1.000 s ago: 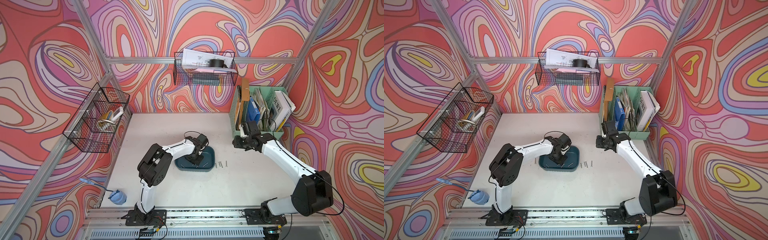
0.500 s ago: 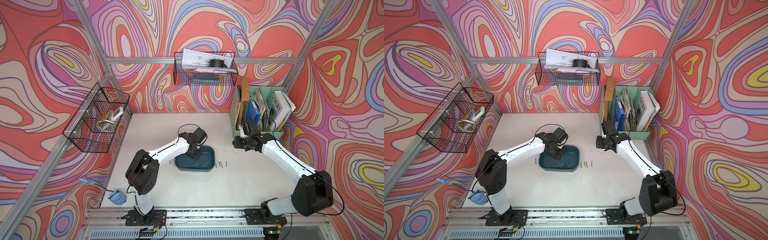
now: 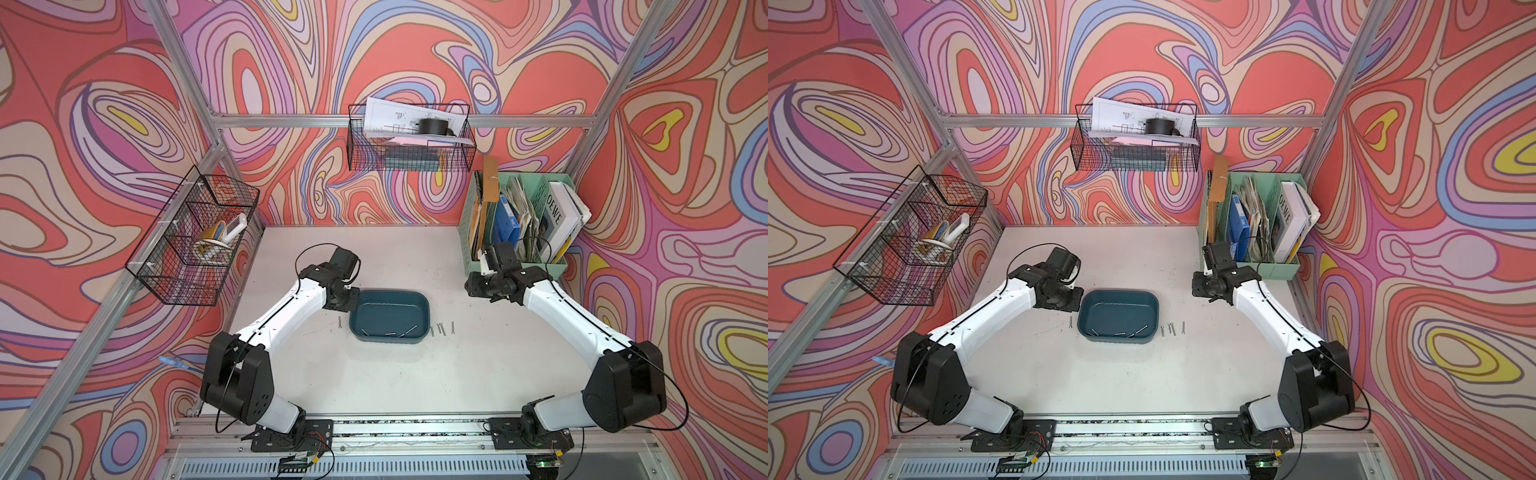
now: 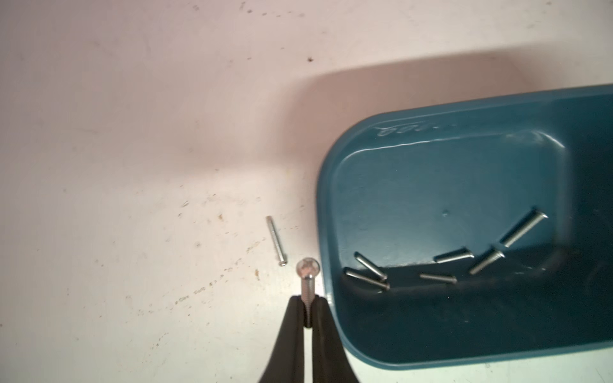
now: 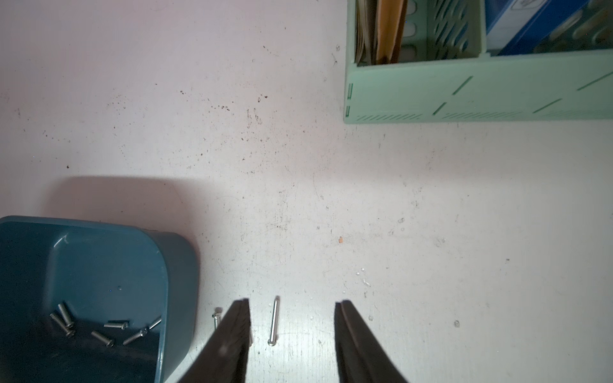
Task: Take out the screws from the storage box
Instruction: Place the screw at the center of the board.
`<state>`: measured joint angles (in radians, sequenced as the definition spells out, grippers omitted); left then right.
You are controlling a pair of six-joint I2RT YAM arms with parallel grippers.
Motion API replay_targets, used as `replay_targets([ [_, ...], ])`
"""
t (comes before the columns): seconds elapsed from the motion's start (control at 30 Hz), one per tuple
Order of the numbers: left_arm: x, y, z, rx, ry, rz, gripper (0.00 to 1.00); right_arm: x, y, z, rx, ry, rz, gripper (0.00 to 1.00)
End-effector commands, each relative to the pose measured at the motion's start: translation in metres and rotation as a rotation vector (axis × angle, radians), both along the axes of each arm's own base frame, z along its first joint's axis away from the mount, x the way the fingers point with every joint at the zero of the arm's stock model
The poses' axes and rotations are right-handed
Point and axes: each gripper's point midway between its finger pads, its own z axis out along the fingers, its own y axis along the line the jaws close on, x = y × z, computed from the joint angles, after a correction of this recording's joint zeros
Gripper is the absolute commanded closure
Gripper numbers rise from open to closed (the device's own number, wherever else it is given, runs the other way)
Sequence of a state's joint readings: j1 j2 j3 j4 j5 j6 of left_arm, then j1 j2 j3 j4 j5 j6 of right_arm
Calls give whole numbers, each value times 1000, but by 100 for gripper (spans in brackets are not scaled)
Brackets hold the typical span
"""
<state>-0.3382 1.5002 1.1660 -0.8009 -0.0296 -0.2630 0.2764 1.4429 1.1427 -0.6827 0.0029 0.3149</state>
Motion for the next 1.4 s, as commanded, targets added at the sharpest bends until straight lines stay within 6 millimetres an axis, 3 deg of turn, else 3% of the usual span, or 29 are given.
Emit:
replay_targets([
  [0.0,-15,17,-15,-17,72,57,90,0,2,-2,-6,4,12,57],
  [0.27,-36,29,-77,-86,218,174,91,-1,0,-3,-8,6,6,57],
  [0.43,-45,35,-102,-58,271,202,87,-2,0,-3,-10,7,6,57],
  [0.9,-23,35,-105,-83,259,232,78,-4,-1,-3,-10,14,4,57],
  [1.1,-19,36,-85,-88,216,243,69,-4,-2,-2,-15,8,0,57],
  [1.27,-11,49,-38,-38,103,258,56,-5,-3,-2,-22,6,-4,57],
  [1.37,-1,51,0,-47,-3,259,54,-6,-6,-2,-28,8,-16,57],
])
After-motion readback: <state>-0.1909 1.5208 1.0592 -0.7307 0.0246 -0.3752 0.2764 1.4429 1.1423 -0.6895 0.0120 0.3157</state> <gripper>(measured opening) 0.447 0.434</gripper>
